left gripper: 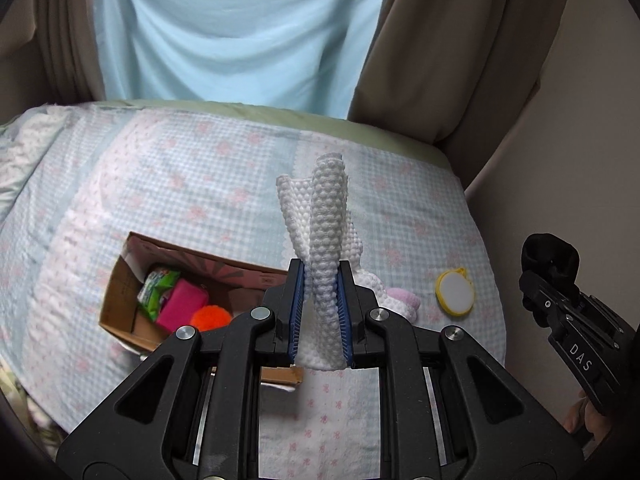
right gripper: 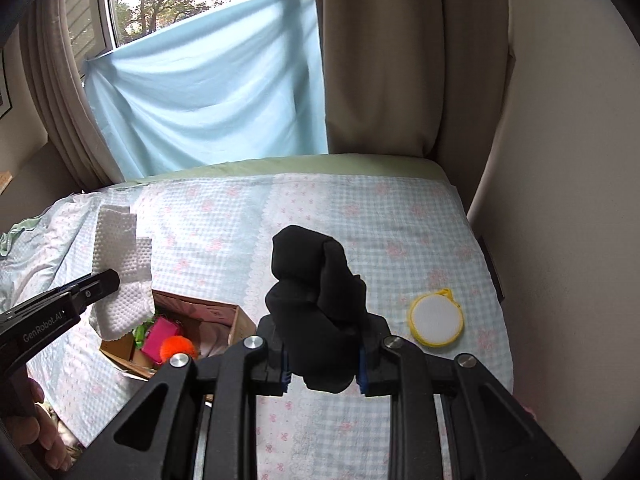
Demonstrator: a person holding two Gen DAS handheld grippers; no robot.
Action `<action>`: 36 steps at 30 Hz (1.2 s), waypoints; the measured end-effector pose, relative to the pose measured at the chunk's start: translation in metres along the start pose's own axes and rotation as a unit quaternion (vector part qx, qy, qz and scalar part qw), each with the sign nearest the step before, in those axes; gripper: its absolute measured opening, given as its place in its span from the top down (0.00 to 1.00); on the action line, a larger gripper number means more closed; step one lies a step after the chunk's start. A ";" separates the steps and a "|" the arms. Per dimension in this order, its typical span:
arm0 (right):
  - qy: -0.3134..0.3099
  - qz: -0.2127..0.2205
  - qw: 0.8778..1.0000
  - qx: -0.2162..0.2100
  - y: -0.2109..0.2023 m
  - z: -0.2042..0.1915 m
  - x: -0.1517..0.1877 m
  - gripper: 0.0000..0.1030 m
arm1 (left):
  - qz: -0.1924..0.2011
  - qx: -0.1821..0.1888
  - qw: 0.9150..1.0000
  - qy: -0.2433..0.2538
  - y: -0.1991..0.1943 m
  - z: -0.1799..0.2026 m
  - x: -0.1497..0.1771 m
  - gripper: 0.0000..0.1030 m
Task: Organize soft objects
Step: 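Lift and carry white pad and black scrunchie over the box with both grippers, then open both grippers to drop pad and scrunchie into the box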
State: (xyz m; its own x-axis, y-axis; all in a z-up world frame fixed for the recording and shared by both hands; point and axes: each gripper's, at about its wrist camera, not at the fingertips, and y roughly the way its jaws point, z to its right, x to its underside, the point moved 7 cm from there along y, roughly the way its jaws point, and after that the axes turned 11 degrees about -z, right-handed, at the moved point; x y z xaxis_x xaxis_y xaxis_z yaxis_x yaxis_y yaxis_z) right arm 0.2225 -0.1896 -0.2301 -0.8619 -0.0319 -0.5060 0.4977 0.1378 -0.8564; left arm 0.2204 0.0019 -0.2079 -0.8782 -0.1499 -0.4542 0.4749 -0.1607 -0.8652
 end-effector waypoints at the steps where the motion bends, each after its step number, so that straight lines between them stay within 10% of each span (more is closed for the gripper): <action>1: -0.002 0.002 1.000 -0.003 -0.004 -0.011 -0.002 0.79 | 0.002 0.001 1.000 -0.002 -0.006 -0.010 -0.002 0.87; 20: 0.054 -0.060 0.997 -0.020 0.042 -0.214 -0.001 0.79 | -0.080 0.010 0.995 0.051 0.018 -0.217 -0.018 0.87; 36: 0.101 -0.199 0.975 0.001 0.156 -0.224 0.032 0.79 | -0.229 -0.001 0.961 0.158 0.137 -0.242 0.007 0.87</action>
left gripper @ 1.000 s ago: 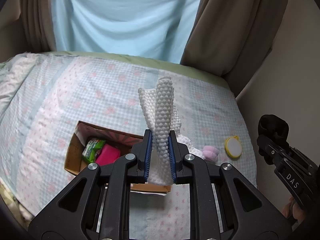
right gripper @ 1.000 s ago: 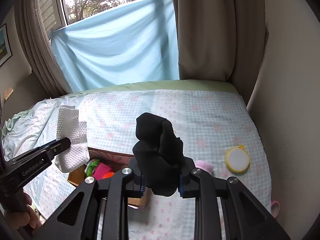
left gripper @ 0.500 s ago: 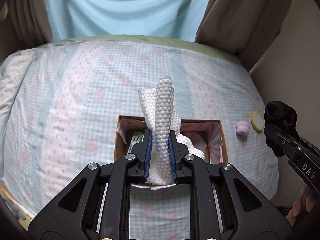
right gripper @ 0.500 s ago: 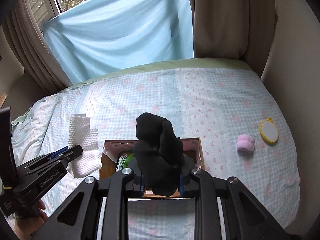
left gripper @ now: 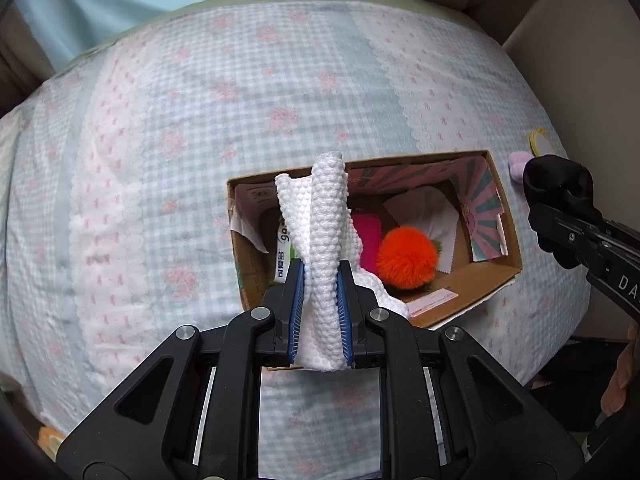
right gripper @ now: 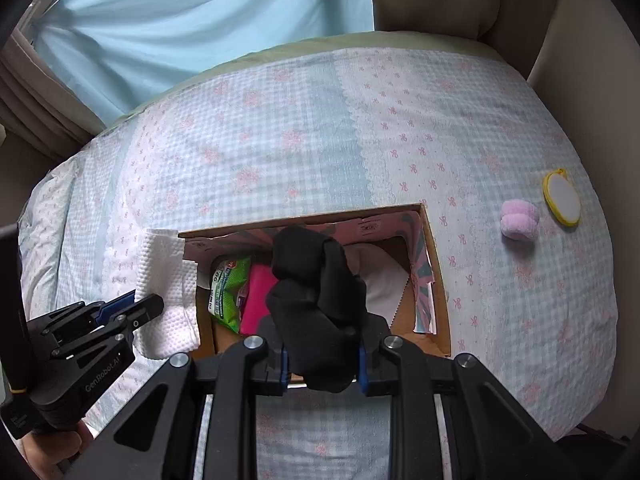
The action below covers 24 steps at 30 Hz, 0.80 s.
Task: Organize soft objects
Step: 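Open both grippers to drop pad and scrunchie into the box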
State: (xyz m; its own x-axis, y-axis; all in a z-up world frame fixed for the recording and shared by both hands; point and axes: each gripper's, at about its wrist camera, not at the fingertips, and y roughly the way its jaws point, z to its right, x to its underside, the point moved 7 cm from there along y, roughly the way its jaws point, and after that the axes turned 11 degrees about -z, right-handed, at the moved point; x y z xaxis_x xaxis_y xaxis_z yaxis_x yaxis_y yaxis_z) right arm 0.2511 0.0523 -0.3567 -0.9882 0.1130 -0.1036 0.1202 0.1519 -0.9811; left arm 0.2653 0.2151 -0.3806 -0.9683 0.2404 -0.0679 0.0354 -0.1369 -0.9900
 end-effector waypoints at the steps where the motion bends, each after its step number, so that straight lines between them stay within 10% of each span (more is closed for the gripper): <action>1: 0.008 -0.008 1.000 -0.001 0.008 0.005 -0.002 0.79 | -0.012 0.001 1.000 0.012 0.008 0.004 -0.001 0.87; 12: 0.031 -0.072 0.997 -0.008 0.067 0.030 -0.022 0.79 | -0.075 0.007 0.991 0.111 0.063 0.042 -0.026 0.87; 14: 0.033 -0.074 0.997 -0.013 0.071 0.030 -0.026 0.75 | -0.073 0.013 0.990 0.120 0.062 0.044 -0.028 0.74; 16: 0.040 -0.071 0.996 -0.031 0.074 0.030 -0.028 0.48 | -0.060 -0.003 0.989 0.136 0.058 0.044 -0.029 0.00; 18: 0.048 -0.058 0.996 -0.042 0.074 0.031 -0.031 0.04 | -0.041 -0.005 0.989 0.140 0.051 0.044 -0.029 0.00; 24: 0.052 -0.053 0.996 -0.041 0.072 0.035 -0.025 0.00 | -0.061 -0.010 0.991 0.122 0.053 0.034 -0.016 0.00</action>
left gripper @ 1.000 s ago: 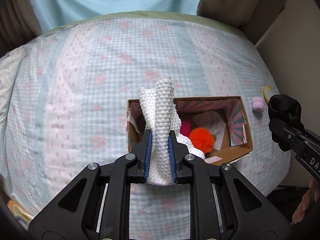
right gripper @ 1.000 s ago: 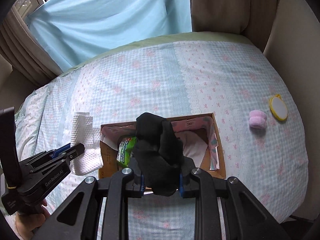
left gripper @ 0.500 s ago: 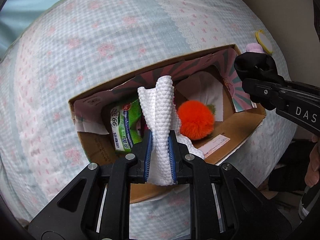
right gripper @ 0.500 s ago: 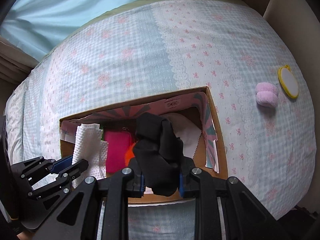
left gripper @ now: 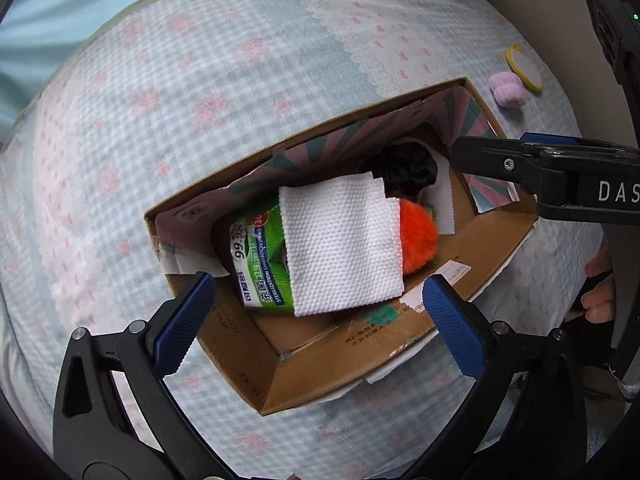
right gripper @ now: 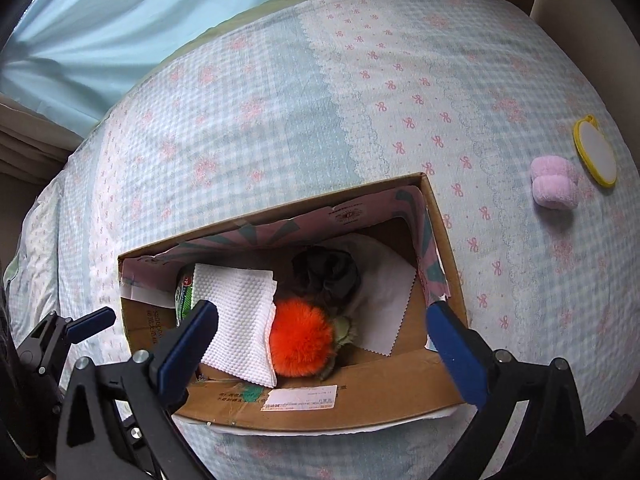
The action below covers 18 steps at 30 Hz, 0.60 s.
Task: Organize soft objects
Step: 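Open both grippers to drop pad and scrunchie into the box, then move both grippers from the box to the pink sock and yellow sponge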
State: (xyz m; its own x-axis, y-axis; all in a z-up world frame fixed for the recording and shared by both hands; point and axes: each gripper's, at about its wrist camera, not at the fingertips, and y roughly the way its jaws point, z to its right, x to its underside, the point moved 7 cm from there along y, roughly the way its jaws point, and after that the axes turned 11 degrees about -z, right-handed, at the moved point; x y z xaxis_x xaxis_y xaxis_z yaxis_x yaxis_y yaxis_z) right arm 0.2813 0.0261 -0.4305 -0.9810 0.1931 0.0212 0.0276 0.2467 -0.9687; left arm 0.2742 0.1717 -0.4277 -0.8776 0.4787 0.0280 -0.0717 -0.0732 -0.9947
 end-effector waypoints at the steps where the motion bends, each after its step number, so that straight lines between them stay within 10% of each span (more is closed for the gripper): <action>1: -0.001 0.001 1.000 -0.001 -0.001 0.001 0.002 0.00 | -0.003 0.003 1.000 -0.007 0.000 -0.001 0.004 0.00; 18: -0.059 0.059 0.996 0.027 -0.103 0.000 0.065 0.00 | 0.069 0.032 0.991 -0.114 -0.089 0.001 0.068 0.00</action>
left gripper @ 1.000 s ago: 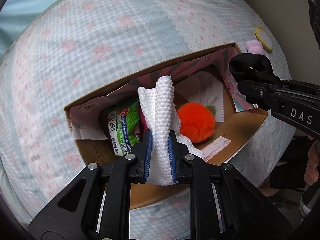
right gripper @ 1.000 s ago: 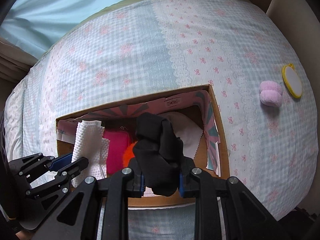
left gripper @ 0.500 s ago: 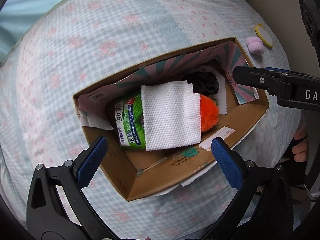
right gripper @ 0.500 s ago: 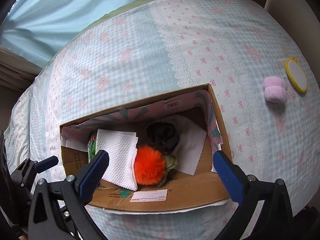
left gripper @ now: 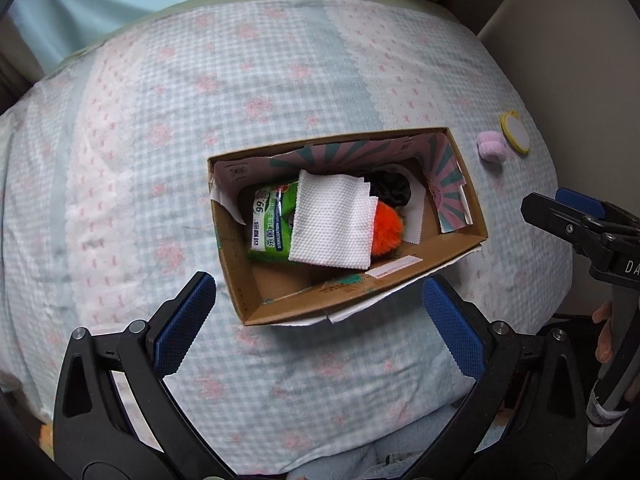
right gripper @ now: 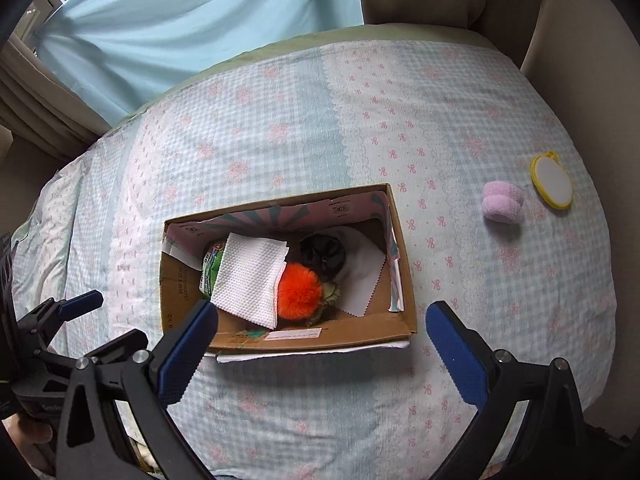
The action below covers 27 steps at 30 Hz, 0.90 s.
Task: Organize soft objects
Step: 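Move both grippers from the box to the pink sock and yellow sponge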
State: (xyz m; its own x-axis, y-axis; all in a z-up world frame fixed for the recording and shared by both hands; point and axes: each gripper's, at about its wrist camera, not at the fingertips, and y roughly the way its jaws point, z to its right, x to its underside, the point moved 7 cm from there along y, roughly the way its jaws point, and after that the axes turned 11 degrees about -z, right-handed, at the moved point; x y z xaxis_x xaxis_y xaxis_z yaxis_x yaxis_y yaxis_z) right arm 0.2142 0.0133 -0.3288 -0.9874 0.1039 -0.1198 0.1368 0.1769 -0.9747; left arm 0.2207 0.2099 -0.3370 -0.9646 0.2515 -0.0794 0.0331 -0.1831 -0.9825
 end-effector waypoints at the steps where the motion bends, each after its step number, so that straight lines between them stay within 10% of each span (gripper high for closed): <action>1: -0.004 0.010 1.000 0.004 -0.011 0.001 0.005 0.00 | 0.008 0.001 1.000 -0.004 -0.008 0.001 0.003 0.00; 13: 0.015 0.113 0.993 0.041 -0.123 0.050 0.057 0.00 | 0.141 -0.021 0.989 -0.047 -0.102 0.027 0.031 0.00; 27: 0.033 0.173 0.982 0.062 -0.176 0.199 0.041 0.00 | 0.183 -0.020 0.982 -0.036 -0.104 0.183 -0.010 0.00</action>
State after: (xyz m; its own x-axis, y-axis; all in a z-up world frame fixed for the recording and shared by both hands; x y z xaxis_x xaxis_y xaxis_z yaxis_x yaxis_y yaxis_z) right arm 0.1339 -0.2088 -0.1994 -0.8754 0.2000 -0.4401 0.4492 0.0002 -0.8934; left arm 0.1793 0.0526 -0.2035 -0.9018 0.1077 -0.4185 0.3905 -0.2115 -0.8960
